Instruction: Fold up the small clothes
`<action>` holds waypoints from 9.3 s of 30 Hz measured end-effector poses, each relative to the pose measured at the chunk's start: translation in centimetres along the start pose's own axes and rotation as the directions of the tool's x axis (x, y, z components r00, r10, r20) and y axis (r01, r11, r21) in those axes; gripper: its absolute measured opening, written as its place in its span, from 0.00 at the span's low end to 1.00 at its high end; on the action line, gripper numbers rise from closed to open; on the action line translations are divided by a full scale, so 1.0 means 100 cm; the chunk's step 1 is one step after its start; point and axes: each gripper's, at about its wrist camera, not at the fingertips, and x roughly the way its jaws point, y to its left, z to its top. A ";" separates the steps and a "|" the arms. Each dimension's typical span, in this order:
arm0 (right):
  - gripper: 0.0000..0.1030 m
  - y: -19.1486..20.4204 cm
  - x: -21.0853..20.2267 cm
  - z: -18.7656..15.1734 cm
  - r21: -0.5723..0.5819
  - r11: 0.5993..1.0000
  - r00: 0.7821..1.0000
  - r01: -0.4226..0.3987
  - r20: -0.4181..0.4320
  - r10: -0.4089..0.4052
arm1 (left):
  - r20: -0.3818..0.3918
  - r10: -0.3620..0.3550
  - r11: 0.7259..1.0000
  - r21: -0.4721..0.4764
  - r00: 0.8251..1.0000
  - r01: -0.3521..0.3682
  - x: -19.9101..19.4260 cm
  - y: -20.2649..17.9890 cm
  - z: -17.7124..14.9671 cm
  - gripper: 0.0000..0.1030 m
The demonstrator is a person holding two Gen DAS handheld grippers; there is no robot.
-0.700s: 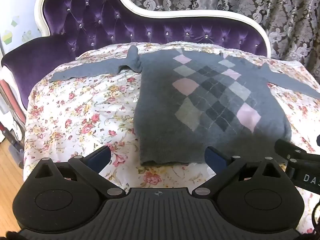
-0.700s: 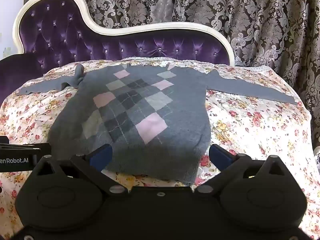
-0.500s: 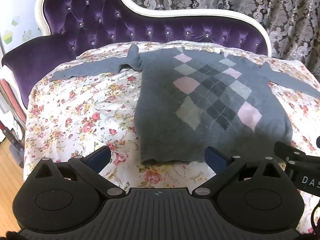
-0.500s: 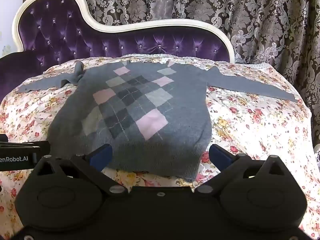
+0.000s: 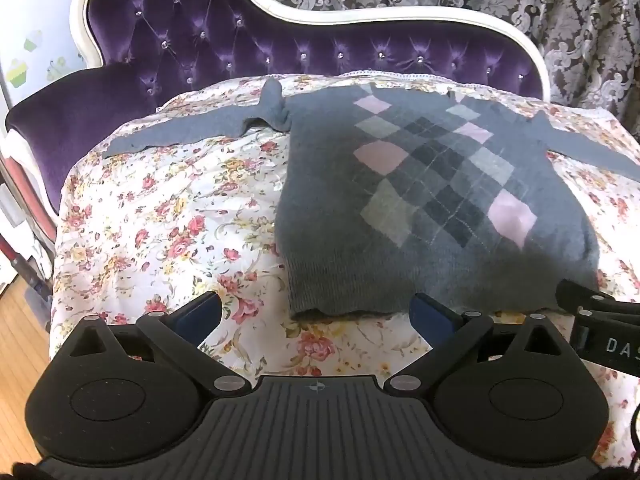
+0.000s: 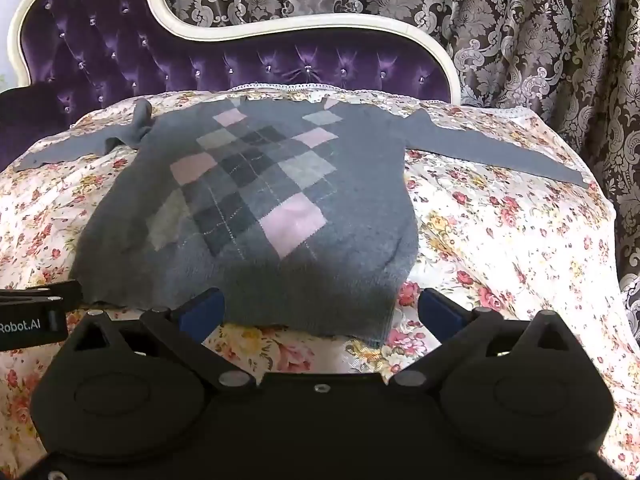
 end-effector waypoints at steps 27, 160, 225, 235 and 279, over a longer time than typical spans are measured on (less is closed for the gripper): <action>0.99 0.007 0.002 0.000 -0.003 1.000 1.000 -0.008 -0.010 0.008 | -0.014 -0.004 1.000 0.000 1.000 0.004 0.004 0.000 -0.005 0.98; 0.35 -0.437 0.257 0.101 0.811 0.584 0.991 -0.030 0.101 -0.089 | 0.093 -0.158 0.987 0.024 0.983 0.157 0.199 -0.070 0.123 1.00; 0.56 0.038 0.225 0.127 -0.095 0.973 0.978 -0.209 -0.034 0.207 | -0.092 -0.078 0.994 -0.078 0.993 0.071 0.181 0.079 0.089 1.00; 0.64 0.032 0.221 0.116 -0.113 0.965 0.971 -0.236 0.001 0.237 | -0.094 -0.077 0.995 -0.077 0.993 0.070 0.180 0.079 0.089 1.00; 0.62 -0.013 0.225 0.112 -0.122 0.932 0.934 -0.341 0.071 0.351 | 0.023 0.009 0.994 -0.108 1.000 -0.006 0.263 0.042 0.207 0.76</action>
